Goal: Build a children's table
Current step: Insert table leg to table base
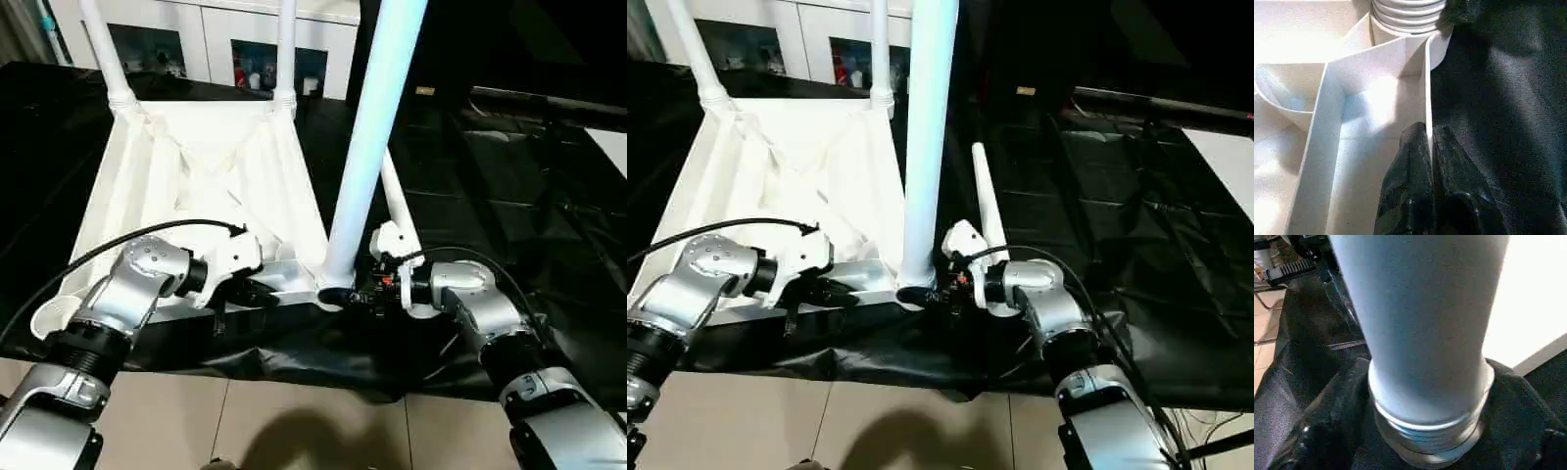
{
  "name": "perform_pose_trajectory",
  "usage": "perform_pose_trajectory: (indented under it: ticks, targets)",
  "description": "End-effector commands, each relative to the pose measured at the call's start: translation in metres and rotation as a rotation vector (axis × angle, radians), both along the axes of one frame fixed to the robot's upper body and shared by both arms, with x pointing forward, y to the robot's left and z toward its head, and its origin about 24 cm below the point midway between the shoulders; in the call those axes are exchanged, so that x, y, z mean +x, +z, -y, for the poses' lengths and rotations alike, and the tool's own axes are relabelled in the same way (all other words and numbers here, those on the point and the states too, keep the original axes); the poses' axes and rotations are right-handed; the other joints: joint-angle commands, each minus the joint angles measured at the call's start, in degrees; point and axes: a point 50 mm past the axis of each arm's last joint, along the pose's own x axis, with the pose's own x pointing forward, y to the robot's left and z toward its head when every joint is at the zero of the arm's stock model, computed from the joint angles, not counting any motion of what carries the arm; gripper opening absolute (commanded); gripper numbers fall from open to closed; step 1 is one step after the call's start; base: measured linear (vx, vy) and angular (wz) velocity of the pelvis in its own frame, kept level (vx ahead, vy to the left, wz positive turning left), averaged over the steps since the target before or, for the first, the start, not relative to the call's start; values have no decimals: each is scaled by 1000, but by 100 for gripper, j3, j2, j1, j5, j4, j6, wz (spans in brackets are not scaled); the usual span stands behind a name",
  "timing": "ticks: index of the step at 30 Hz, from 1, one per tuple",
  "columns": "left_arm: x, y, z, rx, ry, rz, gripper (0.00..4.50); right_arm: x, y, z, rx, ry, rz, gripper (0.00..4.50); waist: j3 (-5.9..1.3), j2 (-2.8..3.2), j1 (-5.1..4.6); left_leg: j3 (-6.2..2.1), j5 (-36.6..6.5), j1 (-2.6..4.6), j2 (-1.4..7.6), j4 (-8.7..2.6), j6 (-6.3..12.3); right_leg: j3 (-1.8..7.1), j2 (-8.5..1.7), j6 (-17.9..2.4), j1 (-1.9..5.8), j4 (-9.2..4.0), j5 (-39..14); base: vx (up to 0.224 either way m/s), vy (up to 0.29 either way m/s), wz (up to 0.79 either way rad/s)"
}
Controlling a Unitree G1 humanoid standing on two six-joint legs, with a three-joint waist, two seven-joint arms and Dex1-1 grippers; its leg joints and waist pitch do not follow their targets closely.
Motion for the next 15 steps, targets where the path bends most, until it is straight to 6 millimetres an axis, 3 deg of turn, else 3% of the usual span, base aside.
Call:
perform_pose_trajectory:
  ticks: [1,11,15]
  targets:
    - [-1,7,13,-45,-66,30,0,-3,-2,-6,3,38,-15,304,-402,84,-5,10,183,75,165,-295,603,362,-395,-1683,399,-225,1325,0,0,0]
    - [-2,5,12,-44,-66,26,0,-5,-8,0,9,-4,-48,280,-398,90,2,10,55,70,167,-284,577,358,-398,-1677,397,-228,1147,0,0,0]
    - [-2,4,11,-47,-60,23,0,-4,-15,3,19,-84,-78,279,-383,99,-4,6,-202,72,171,-302,417,364,-407,-1616,394,-257,756,0,0,0]
